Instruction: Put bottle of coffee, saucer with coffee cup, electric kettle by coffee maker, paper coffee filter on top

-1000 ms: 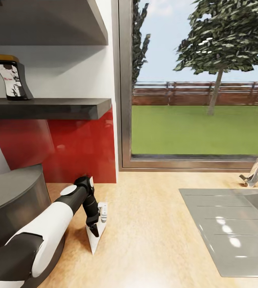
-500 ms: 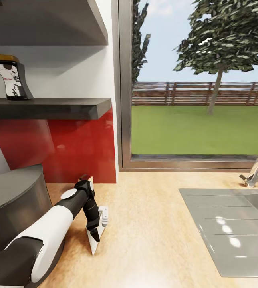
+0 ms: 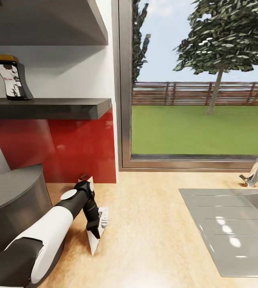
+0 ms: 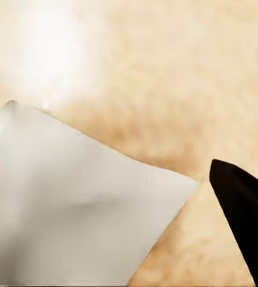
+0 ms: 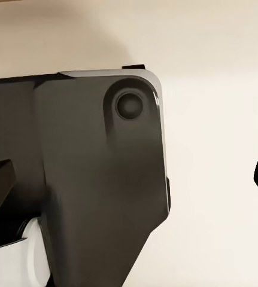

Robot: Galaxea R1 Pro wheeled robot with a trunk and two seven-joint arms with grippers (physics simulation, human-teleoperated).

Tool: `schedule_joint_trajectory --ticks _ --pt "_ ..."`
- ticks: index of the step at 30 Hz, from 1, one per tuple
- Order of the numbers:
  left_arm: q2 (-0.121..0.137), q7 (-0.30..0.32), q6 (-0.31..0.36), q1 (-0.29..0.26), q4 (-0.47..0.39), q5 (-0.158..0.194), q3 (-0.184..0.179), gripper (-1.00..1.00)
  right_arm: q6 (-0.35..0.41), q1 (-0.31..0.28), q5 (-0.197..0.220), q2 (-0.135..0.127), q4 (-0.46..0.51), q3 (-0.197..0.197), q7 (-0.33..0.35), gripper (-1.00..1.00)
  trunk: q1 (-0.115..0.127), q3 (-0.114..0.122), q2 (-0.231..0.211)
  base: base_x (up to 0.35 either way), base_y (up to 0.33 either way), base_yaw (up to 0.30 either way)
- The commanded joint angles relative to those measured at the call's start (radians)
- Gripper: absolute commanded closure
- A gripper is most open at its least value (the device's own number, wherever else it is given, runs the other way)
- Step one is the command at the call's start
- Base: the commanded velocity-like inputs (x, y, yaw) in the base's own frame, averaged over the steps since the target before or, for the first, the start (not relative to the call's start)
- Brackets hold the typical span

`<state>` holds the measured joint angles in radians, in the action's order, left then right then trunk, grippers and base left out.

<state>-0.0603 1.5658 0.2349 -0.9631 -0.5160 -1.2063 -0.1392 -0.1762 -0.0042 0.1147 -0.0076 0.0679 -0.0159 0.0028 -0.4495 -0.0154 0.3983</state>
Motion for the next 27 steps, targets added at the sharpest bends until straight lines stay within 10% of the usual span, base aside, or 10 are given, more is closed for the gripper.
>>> schedule_joint_trajectory --ticks 1,27 --pt "0.000 0.005 0.010 0.000 -0.001 -0.004 -0.001 1.00 -0.003 0.000 0.010 0.000 0.000 -0.002 0.000 -1.00 -0.001 -0.002 0.002 0.000 0.000 0.000" --pt "0.000 0.005 0.009 0.001 -0.001 -0.004 -0.002 1.00 -0.003 0.000 0.010 0.000 0.000 -0.002 0.000 -1.00 -0.001 -0.002 0.002 0.000 0.000 0.000"
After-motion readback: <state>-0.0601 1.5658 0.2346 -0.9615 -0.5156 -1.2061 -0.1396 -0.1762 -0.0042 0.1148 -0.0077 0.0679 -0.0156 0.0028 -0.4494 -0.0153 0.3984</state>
